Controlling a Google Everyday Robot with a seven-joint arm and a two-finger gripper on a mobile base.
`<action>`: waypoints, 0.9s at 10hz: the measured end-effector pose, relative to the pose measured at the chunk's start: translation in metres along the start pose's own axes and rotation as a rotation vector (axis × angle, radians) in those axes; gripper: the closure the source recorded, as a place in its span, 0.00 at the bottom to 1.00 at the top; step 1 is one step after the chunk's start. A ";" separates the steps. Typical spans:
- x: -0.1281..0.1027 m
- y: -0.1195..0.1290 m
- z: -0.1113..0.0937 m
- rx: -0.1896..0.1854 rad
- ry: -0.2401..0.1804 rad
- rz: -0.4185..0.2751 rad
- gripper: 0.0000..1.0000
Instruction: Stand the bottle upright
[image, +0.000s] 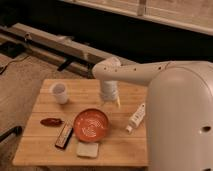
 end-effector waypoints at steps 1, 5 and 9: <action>0.000 0.000 0.000 0.000 0.000 0.000 0.35; 0.000 0.000 0.000 0.000 0.000 0.000 0.35; 0.000 -0.002 0.004 0.000 0.017 0.042 0.35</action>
